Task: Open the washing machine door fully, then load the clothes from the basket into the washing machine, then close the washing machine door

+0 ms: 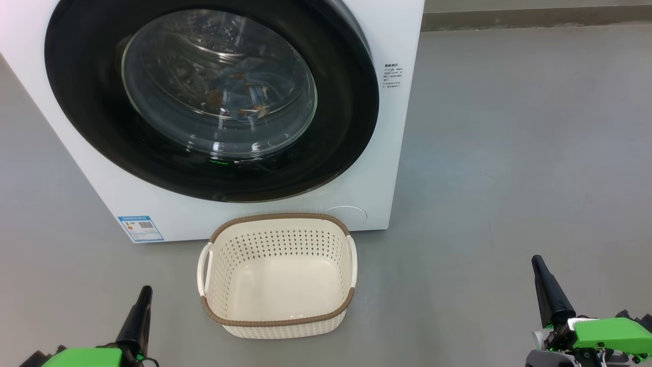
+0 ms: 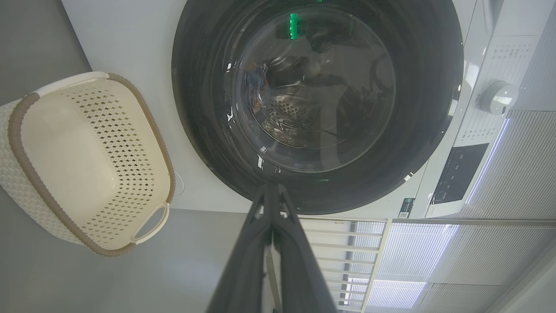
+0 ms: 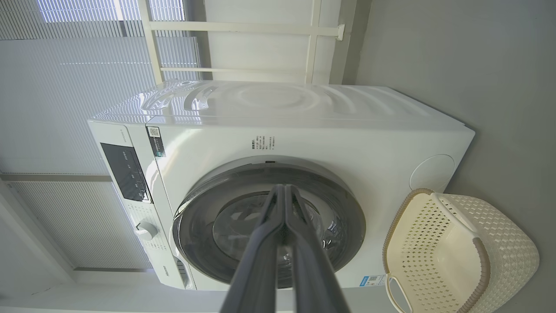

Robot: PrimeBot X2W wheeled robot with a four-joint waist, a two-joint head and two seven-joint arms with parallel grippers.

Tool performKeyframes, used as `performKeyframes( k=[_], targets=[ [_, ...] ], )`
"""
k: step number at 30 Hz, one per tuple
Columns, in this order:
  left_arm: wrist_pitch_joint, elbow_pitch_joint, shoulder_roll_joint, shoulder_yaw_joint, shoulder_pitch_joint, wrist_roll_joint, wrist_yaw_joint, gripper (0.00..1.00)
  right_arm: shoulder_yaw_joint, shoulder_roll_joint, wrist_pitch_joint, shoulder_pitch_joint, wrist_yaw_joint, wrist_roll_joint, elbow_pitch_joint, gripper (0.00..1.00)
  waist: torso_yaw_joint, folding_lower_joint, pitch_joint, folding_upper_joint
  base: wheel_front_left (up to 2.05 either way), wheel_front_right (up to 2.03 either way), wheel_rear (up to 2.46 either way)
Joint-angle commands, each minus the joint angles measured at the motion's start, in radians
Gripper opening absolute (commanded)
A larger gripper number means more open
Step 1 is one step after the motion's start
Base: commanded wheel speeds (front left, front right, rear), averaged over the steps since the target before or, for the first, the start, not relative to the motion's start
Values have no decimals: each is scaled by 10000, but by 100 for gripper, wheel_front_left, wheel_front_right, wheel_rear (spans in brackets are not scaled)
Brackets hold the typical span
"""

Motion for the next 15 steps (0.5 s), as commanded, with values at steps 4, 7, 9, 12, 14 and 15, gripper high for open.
performKeyframes(
  k=[4, 7, 9, 12, 14, 15],
  targets=[
    [70, -190, 126, 351, -414, -47, -27, 0, 225, -26, 75, -261, -9, 55, -299, 0, 0, 0, 0, 0, 0, 0, 0],
    [70, -190, 126, 351, -414, -47, -27, 0, 225, -26, 75, -261, -9, 55, -299, 0, 0, 0, 0, 0, 0, 0, 0],
    [70, -190, 126, 351, -414, -47, -27, 0, 225, -26, 75, -261, -9, 55, -299, 0, 0, 0, 0, 0, 0, 0, 0],
    [70, -190, 126, 351, -414, -47, -27, 0, 225, -26, 75, -261, -9, 55, -299, 0, 0, 0, 0, 0, 0, 0, 0],
    [70, -190, 126, 350, -414, -47, -27, 0, 225, -26, 75, -261, -9, 55, -299, 0, 0, 0, 0, 0, 0, 0, 0],
    [70, -190, 126, 350, -414, -48, -27, 0, 225, -26, 75, -261, -9, 55, -299, 0, 0, 0, 0, 0, 0, 0, 0]
  ],
)
